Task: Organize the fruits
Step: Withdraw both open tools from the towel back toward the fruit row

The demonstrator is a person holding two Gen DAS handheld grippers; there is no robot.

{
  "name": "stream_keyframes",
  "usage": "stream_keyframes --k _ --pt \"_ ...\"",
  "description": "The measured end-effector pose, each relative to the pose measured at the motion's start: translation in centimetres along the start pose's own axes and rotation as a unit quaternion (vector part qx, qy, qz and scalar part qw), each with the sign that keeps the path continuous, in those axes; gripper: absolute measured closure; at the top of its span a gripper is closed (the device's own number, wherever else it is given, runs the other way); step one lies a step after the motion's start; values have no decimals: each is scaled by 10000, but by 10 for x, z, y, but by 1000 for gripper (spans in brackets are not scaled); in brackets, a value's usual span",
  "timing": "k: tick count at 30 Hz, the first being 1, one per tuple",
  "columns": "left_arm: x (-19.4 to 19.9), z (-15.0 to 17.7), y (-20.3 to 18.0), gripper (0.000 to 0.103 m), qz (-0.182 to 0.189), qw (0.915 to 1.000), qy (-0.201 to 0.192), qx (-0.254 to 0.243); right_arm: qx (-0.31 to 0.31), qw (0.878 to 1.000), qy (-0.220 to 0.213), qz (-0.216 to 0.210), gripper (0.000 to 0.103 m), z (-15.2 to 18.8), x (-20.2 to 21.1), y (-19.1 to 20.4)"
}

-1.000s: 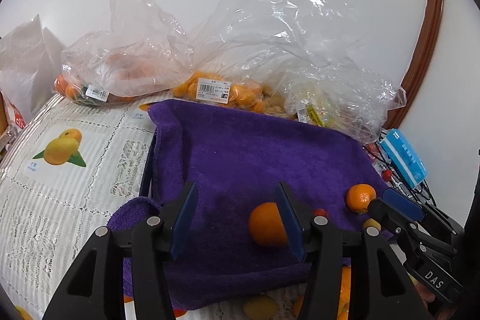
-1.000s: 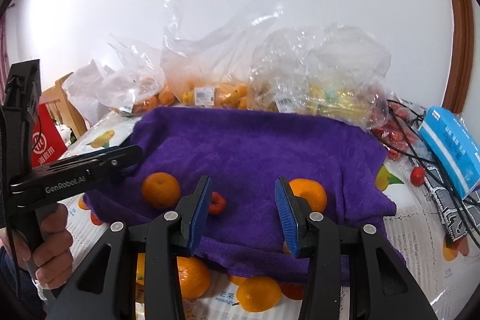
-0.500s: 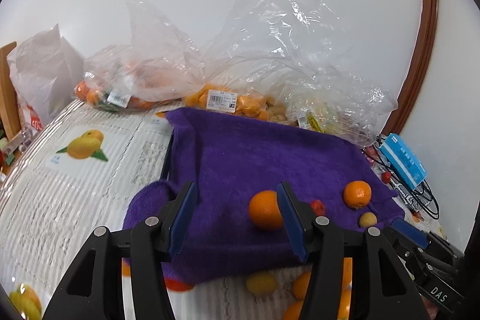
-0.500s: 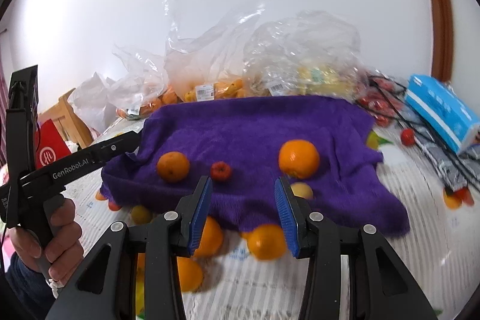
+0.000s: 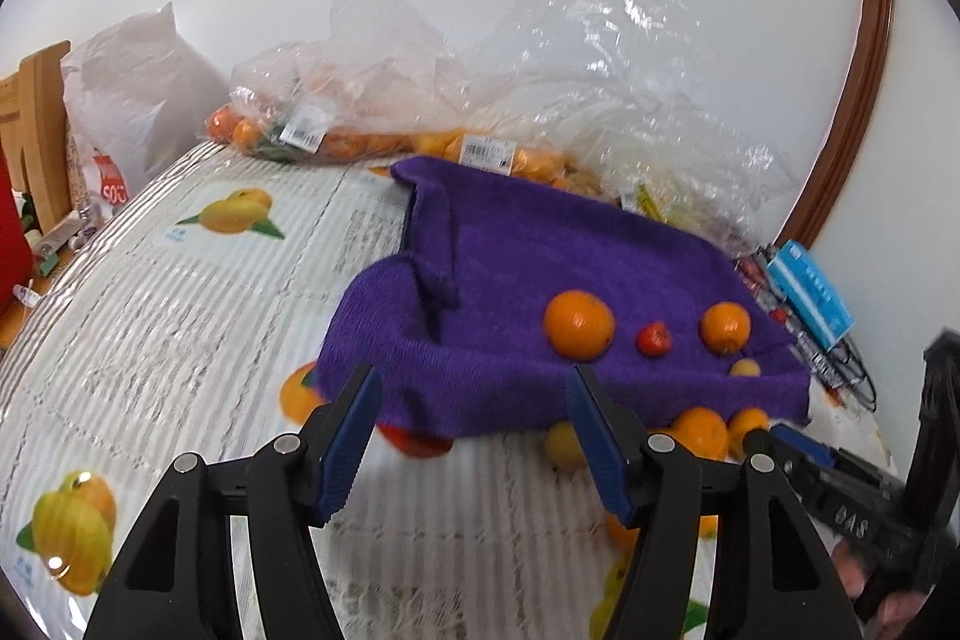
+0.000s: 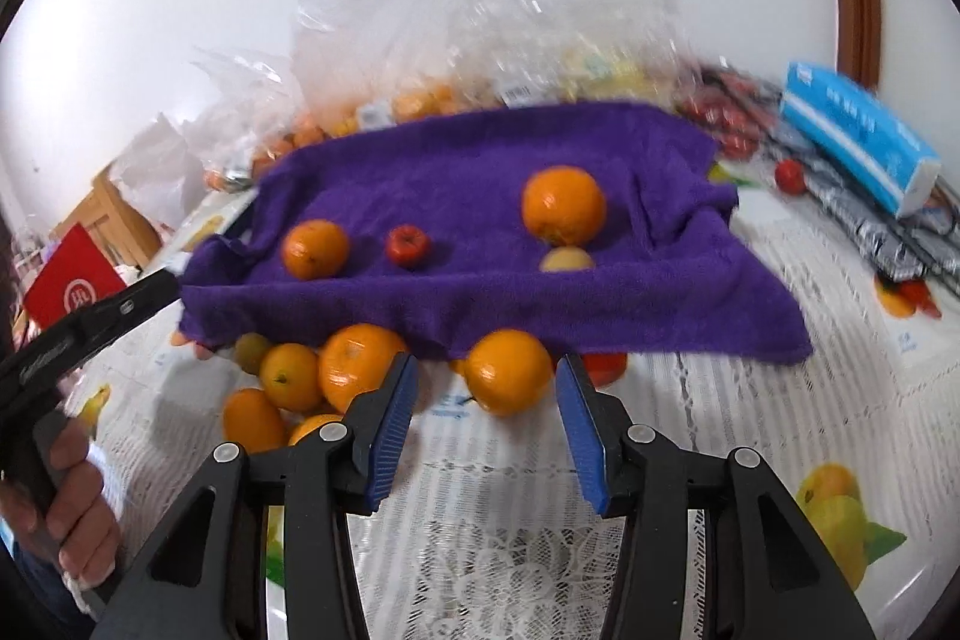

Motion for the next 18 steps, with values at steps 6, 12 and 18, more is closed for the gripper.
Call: stream_keyframes --k 6,12,18 --pt "3 12 4 41 -16 9999 164 29 -138 9998 154 21 55 -2 -8 -4" --pt "0 13 -2 41 -1 9997 200 -106 -110 9992 324 193 61 -3 -15 -2" --pt "-4 13 -6 41 18 9995 262 -177 -215 9990 348 190 63 -5 -17 -5"
Point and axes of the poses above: each gripper's, at about its wrist camera, not at the fingertips, and x roughly against the way its jaws point, y to its left, z to its underside, the point moved 1 cm from there along -x, roughly the way its jaws point, and after that the axes turned 7 degrees about y, right-handed, at the moved point
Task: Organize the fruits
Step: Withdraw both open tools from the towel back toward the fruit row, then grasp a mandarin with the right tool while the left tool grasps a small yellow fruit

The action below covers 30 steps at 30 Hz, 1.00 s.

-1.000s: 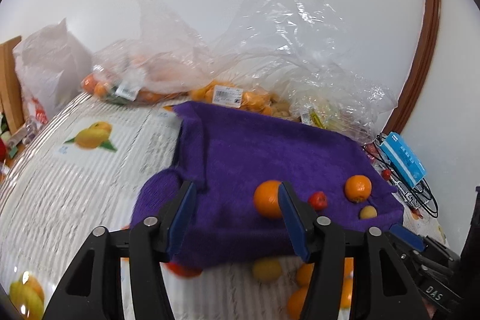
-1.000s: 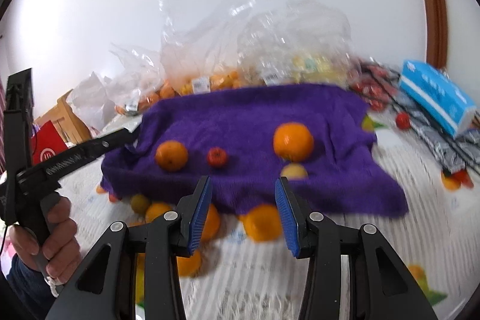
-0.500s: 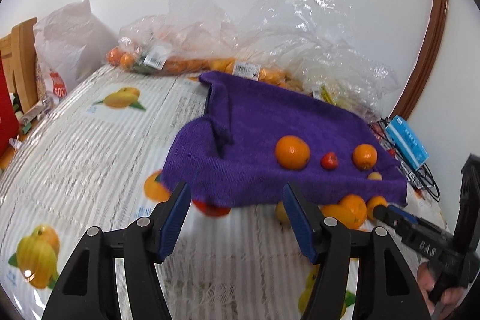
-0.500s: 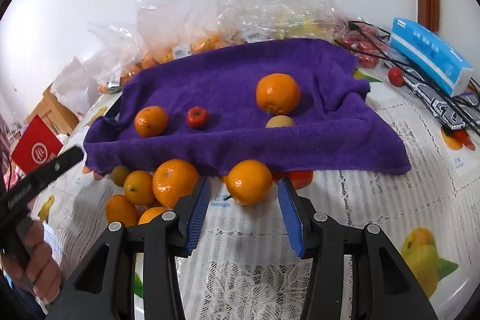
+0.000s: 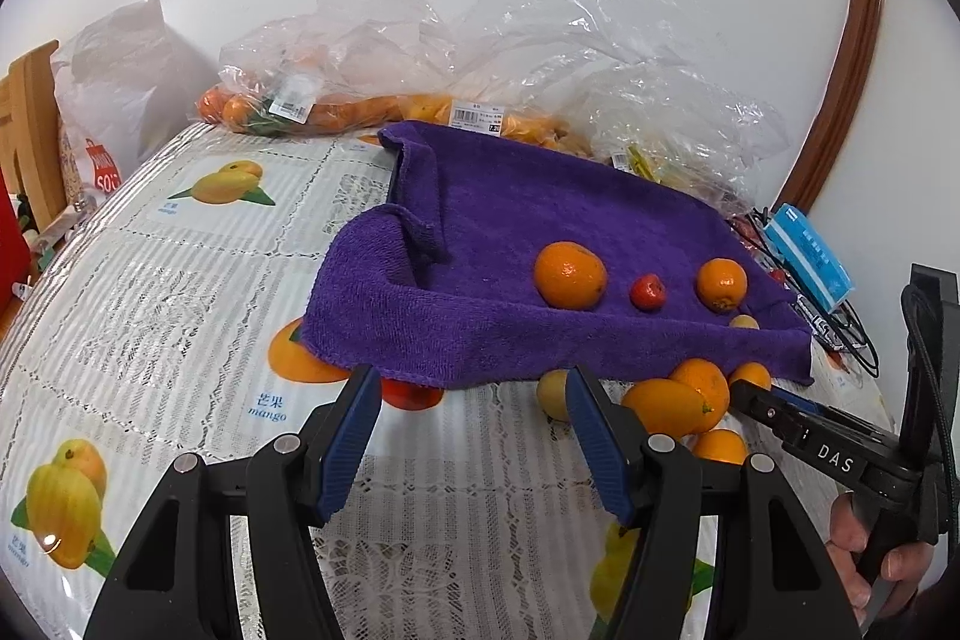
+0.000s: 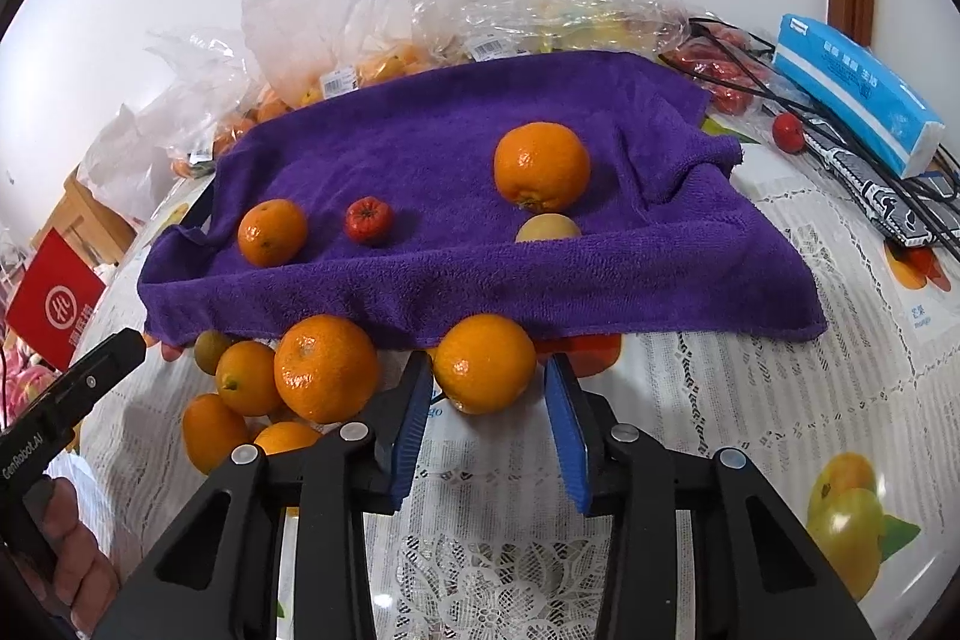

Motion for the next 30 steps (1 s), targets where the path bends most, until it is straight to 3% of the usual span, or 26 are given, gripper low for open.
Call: stream_keyframes --k 8,12,16,19,22,25,30 --pt "-7 -3 -1 41 175 9997 137 45 78 10000 29 -8 65 -6 -5 4" --pt "-6 -1 -7 41 187 9997 118 -126 56 9999 -67 -102 67 -5 -1 3" --pt "-15 0 -16 41 387 9978 394 -369 16 9998 -107 -166 69 -4 2 0" --pt "-24 -2 -23 41 313 9965 581 -521 24 9998 -93 -166 69 -3 2 0" --pt "-37 -2 -30 43 -27 9948 825 -598 97 9999 5 -97 69 -3 -1 3" --pt "-38 -4 -35 43 41 9950 776 -631 207 9998 38 -67 68 -1 -1 7" --pt "-43 -5 -42 58 66 9933 855 -780 236 9996 85 -155 68 -1 -2 8"
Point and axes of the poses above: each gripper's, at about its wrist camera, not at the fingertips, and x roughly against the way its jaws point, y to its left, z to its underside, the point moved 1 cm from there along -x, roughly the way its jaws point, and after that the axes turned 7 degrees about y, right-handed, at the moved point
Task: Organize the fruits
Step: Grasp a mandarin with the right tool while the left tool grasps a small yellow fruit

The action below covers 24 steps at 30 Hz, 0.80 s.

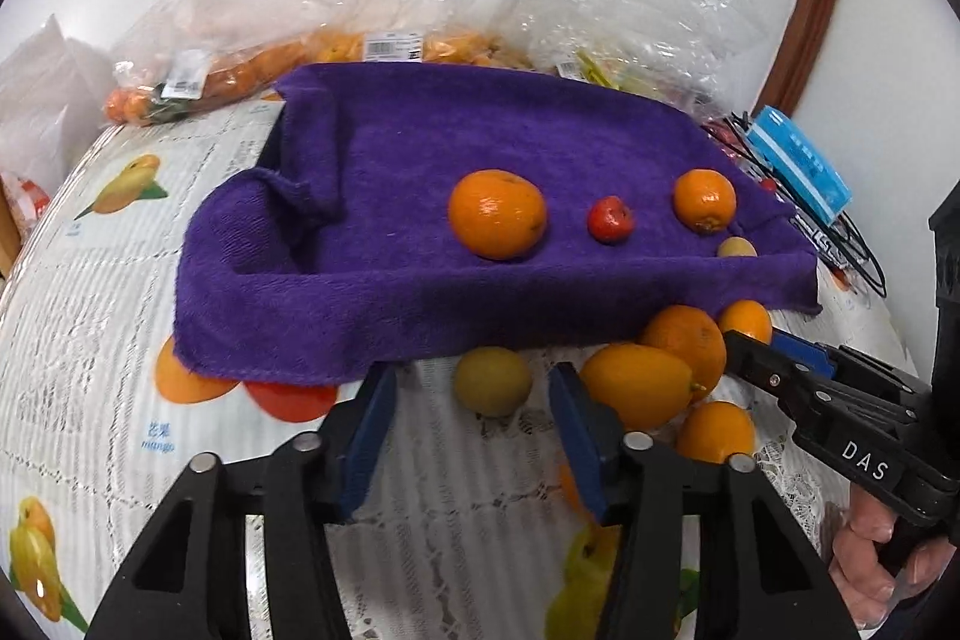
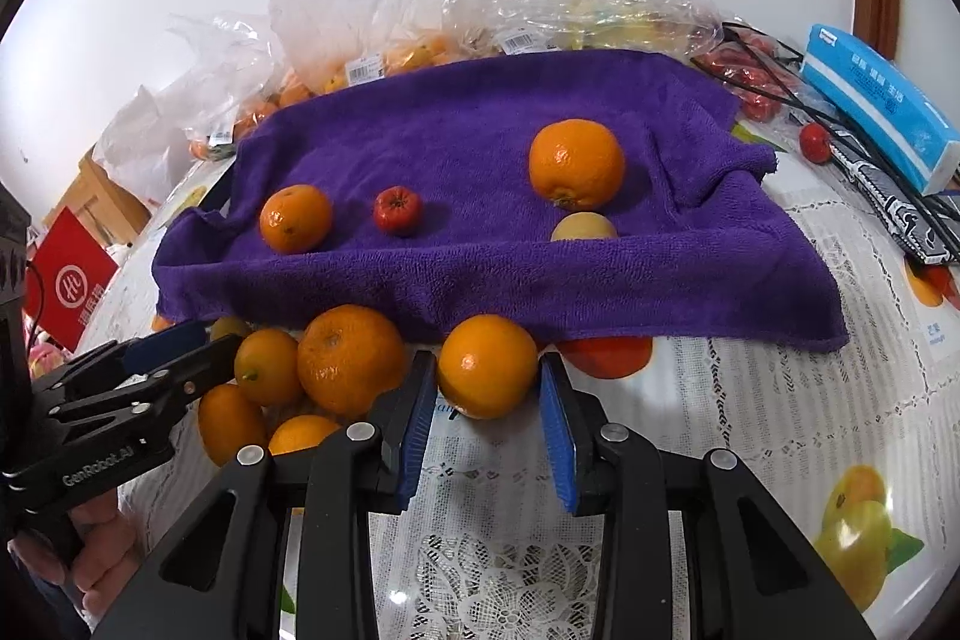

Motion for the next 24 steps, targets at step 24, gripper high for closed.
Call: stream_keyframes --k 24 --pt "4 -6 1 78 412 9989 -208 97 -35 9999 24 139 65 -1 -2 2"
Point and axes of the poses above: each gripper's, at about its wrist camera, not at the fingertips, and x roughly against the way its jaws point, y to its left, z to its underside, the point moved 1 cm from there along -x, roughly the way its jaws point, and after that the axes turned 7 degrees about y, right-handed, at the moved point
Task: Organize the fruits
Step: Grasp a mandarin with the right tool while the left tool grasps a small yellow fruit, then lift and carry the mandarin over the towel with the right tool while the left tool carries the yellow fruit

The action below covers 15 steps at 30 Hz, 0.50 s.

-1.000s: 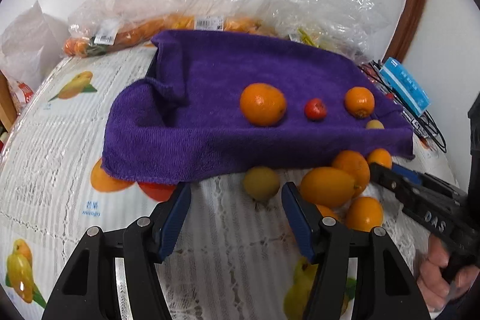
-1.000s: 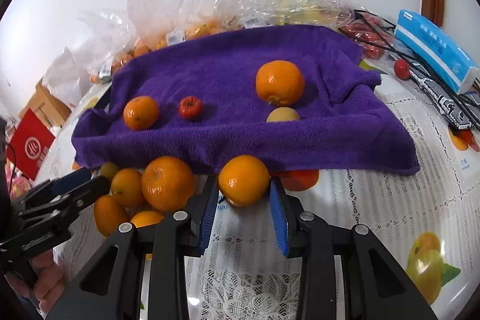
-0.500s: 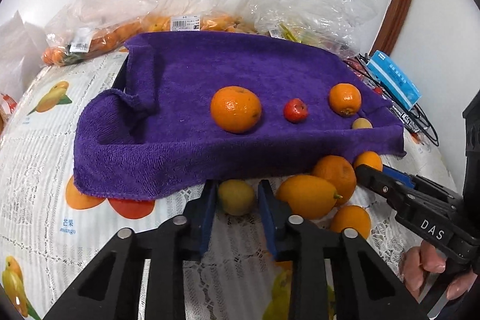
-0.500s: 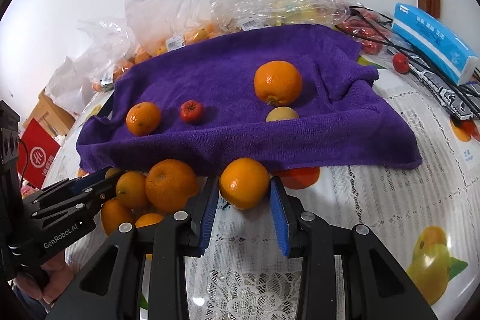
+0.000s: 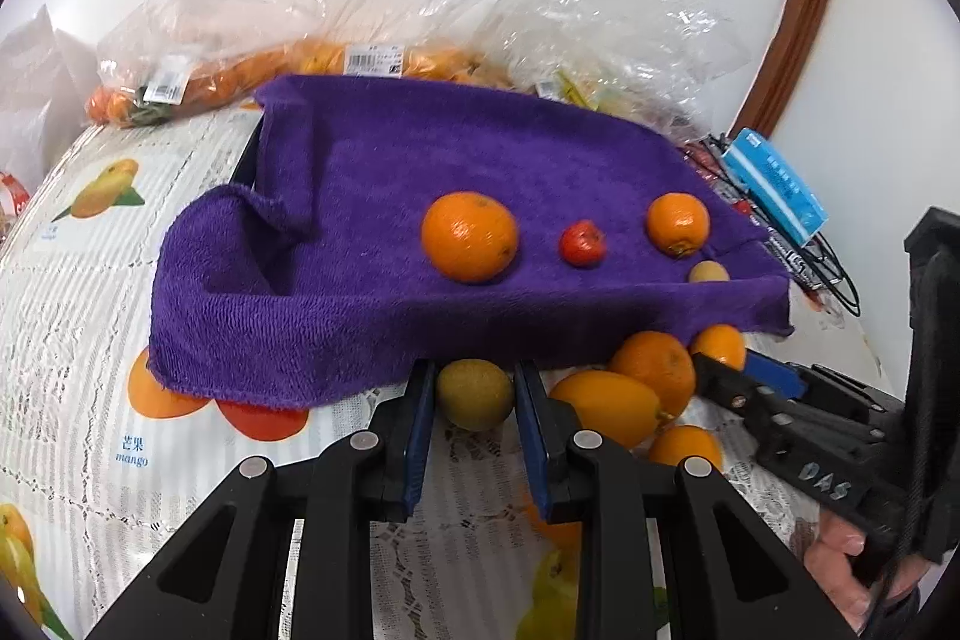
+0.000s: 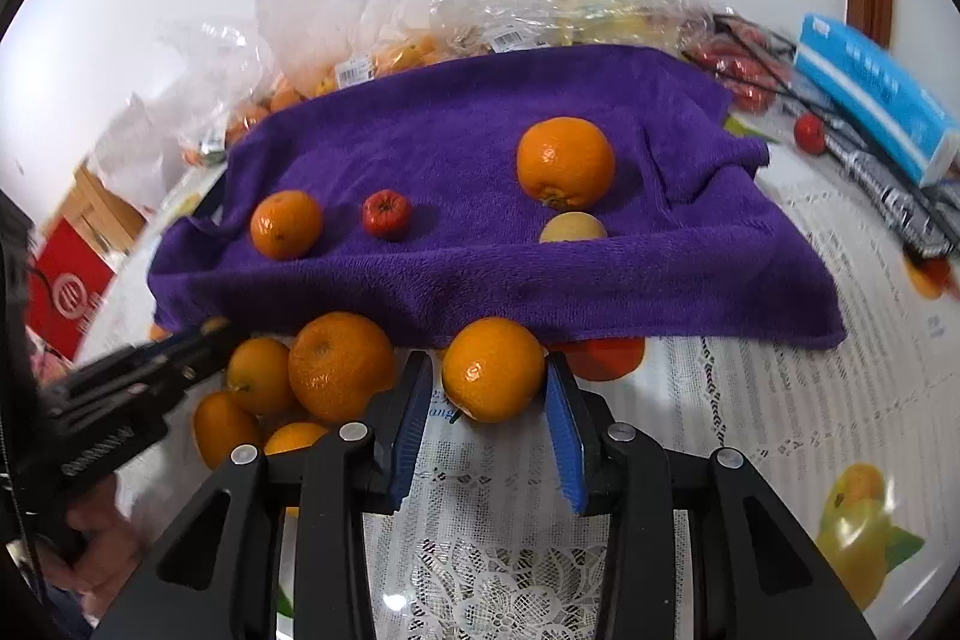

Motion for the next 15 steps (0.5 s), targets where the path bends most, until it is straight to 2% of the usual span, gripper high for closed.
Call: stream_keyframes --k 3,9,15 --pt "3 0 1 78 103 9999 -82 59 132 9996 -17 229 70 1 -1 6" --pt "6 -2 6 78 296 9990 -230 236 -104 9995 -161 -242 70 1 6 -7" --pt "12 1 3 78 350 9985 -392 164 -35 9989 -349 -304 70 2 14 -3"
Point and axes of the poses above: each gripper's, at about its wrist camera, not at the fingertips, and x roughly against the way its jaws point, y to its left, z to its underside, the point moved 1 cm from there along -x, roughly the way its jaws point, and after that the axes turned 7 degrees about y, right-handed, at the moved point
